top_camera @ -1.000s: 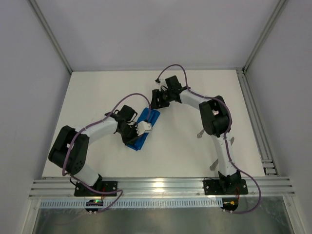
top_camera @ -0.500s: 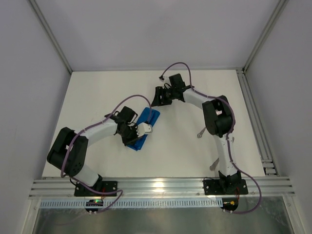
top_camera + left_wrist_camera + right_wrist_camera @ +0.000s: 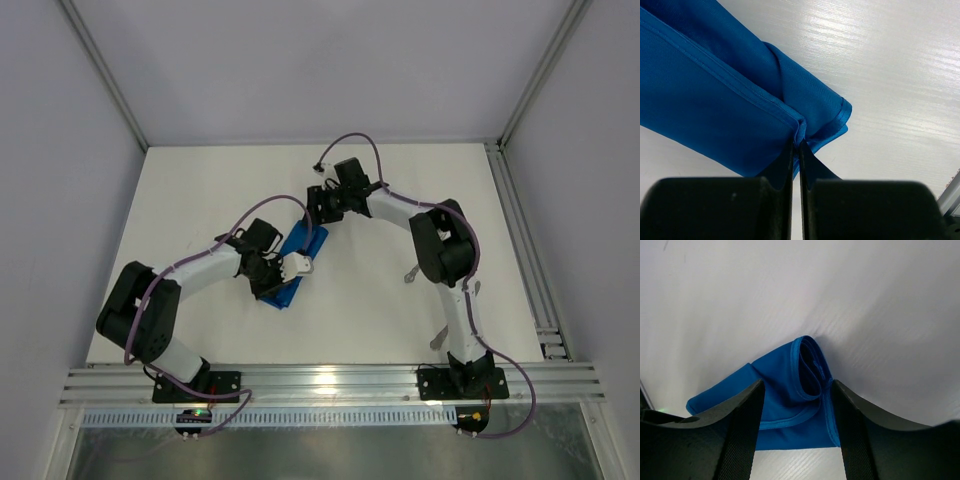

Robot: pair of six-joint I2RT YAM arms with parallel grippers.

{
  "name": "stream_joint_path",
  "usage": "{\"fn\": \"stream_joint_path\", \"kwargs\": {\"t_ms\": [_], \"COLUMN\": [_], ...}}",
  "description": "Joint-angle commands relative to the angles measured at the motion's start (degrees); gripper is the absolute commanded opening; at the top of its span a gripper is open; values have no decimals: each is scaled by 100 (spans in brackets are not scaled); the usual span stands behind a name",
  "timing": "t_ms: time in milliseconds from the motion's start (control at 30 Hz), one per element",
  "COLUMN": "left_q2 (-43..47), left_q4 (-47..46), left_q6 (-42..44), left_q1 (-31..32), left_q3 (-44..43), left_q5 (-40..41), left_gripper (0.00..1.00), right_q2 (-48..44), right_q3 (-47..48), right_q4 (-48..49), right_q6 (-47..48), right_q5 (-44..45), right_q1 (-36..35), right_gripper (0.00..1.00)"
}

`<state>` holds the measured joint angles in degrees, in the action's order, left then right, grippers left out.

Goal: Fold the napkin into a case and place the utensils inside
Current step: Move the smaller rectangle-folded napkin to the center of the board.

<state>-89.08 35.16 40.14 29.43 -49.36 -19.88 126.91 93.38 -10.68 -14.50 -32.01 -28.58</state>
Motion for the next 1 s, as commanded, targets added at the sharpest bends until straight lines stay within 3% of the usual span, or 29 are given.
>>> {"fn": "stream_joint_path", "kwargs": {"t_ms": [0, 167, 333, 467, 700, 900, 967], "left_q2": [-163, -145, -163, -145, 372, 1084, 1234], "left_q4": [18, -9, -202, -334, 78, 1238, 1520], "left_q6": [161, 161, 73, -85, -94, 99, 56], "left_q1": [-7, -7, -16, -86, -122, -201, -341], "left_q3": [269, 304, 296, 191, 15, -310, -460], "left_q5": [450, 511, 792, 889, 214, -665, -1131], "left_gripper": [0, 0, 0, 0, 27, 56, 57], "right_q2": [229, -60, -403, -904, -1976, -2688, -2977], "right_q3": [154, -486, -1067, -2127, -4054, -5268, -5681], "right_q4": [-163, 293, 803, 1662, 3140, 3809, 3993], "right_q6": [176, 105, -131, -578, -1729, -2205, -2390], "right_q5": [256, 266, 344, 467, 1152, 2005, 2390], "right_q1": [-86, -95, -95, -95, -113, -297, -429], "right_gripper": [60, 53, 24, 18, 7, 4, 4]}}
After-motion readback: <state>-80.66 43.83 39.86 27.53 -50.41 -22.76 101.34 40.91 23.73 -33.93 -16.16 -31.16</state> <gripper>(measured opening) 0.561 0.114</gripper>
